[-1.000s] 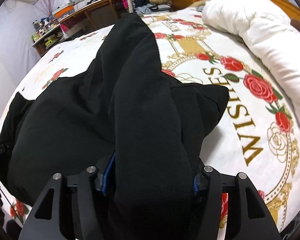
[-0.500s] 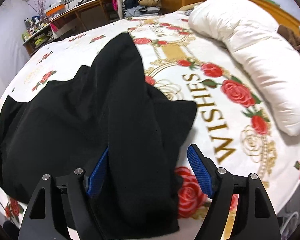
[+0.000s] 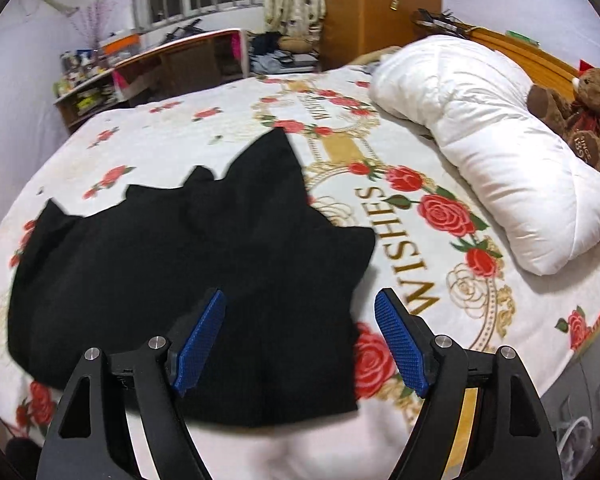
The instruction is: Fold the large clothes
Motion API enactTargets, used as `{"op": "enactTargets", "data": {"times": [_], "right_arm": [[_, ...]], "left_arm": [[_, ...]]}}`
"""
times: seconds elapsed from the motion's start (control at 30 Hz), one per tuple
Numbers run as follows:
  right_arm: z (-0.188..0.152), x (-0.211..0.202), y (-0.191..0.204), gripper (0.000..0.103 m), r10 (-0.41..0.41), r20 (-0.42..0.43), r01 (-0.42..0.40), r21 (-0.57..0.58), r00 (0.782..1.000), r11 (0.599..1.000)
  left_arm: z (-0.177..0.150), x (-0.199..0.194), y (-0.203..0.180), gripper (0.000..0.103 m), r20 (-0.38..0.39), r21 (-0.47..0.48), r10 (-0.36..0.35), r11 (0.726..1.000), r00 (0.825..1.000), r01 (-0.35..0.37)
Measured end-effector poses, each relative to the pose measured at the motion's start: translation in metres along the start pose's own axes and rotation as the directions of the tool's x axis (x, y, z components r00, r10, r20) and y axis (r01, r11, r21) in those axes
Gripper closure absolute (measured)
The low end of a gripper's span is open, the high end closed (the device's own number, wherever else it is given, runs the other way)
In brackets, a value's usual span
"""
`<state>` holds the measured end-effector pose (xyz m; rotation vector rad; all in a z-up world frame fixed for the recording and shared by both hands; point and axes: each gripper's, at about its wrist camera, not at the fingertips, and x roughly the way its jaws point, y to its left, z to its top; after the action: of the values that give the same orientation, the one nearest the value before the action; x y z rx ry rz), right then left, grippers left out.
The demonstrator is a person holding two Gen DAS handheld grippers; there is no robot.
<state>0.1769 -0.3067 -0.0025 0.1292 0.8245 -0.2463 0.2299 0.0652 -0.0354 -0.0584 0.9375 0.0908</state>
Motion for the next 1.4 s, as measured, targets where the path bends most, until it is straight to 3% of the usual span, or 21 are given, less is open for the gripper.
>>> {"op": "enactTargets", "data": {"times": [0.43,0.8,1.4], "right_arm": [[-0.049,-0.060,0.070,0.026,0.110,0.020,-0.107,-0.115,0.994,0.988],[-0.088,-0.086,0.107,0.026,0.153,-0.023,-0.154,-0.182,0.988,0.971],[-0.109,-0.119,0.103,0.026,0.128,-0.006,-0.128,-0.148,0.992,0.981]], "left_arm": [[-0.059,-0.070,-0.043,0.018,0.075,0.077,-0.006,0.997,0.997,0.001],[-0.099,-0.102,-0.048,0.018,0.061,0.088,-0.026,0.996,0.998,0.021],[-0.120,-0.135,-0.054,0.018,0.110,0.110,-0.053,0.993,0.993,0.041]]}}
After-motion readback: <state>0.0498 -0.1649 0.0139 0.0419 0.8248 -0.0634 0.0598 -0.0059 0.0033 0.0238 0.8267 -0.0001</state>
